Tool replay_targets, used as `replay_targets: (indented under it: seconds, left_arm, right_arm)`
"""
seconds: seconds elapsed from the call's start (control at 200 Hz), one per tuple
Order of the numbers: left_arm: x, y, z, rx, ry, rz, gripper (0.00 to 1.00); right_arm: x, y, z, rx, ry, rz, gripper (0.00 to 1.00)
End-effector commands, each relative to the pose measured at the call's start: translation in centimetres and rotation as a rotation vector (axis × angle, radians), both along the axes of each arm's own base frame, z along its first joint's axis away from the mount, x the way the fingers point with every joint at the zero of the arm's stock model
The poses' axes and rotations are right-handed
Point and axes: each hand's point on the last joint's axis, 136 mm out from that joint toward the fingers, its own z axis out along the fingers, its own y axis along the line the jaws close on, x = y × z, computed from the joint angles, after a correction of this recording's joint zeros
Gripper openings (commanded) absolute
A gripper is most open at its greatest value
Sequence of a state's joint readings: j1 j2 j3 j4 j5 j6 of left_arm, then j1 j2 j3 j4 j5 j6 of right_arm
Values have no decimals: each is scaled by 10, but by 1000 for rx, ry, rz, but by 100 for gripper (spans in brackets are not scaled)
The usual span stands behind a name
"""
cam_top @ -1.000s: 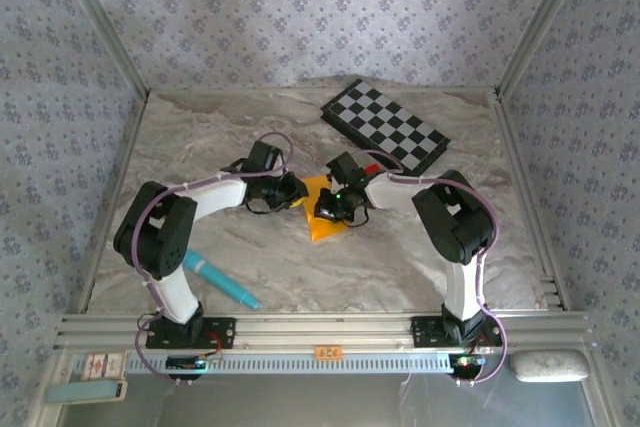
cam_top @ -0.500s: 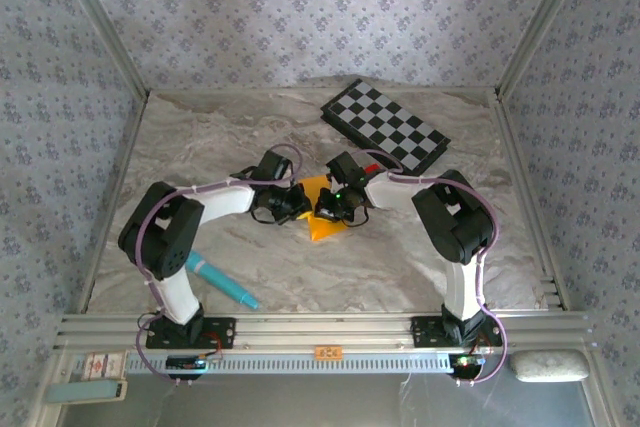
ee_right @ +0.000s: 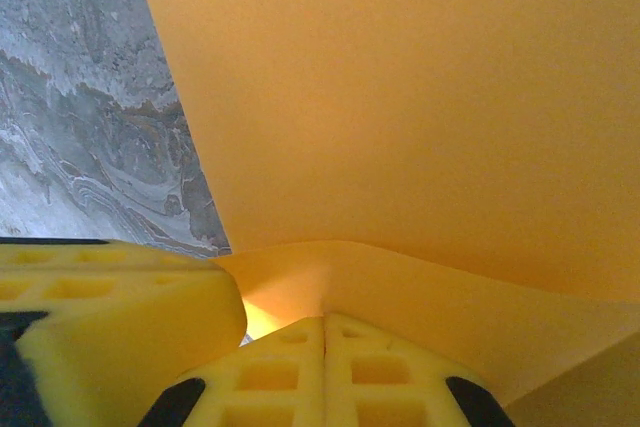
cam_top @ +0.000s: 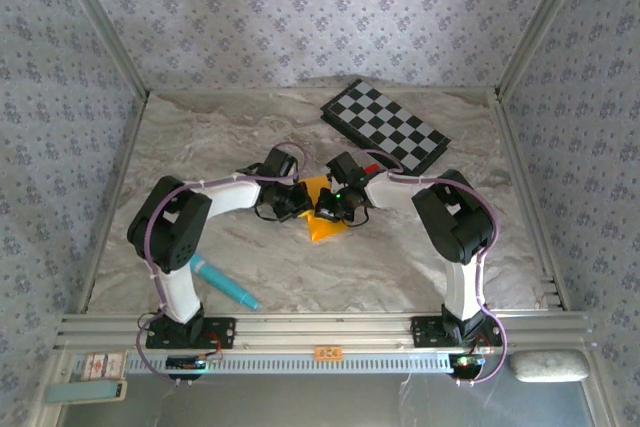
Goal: Fold a paper plane with a square sheet of paper (pick it up from the middle)
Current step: Fold the triangle a second time at the center of the table.
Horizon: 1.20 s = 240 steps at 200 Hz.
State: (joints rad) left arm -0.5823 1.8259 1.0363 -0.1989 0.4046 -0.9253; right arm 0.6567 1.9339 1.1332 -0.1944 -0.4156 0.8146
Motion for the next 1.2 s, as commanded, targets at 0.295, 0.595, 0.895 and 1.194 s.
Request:
replay_targets:
  seconds: [0.295,0.595,0.895,1.194]
  left_arm:
    - [-17,16,-28,136,48,-52,0]
    - [-16,15,-34,147,53,-70,0]
    - [-15,16,-34,153,53,-75,0]
    - [-11,17,-28,165,35,-90,0]
  right_arm:
    - [9,-3,29,39,-55,2,5]
    - [13,-13,29,43,-119,31,6]
    - [9,-16,1,12,-71,35,6]
    - [-7,-40,-39,-92,9,-10,6]
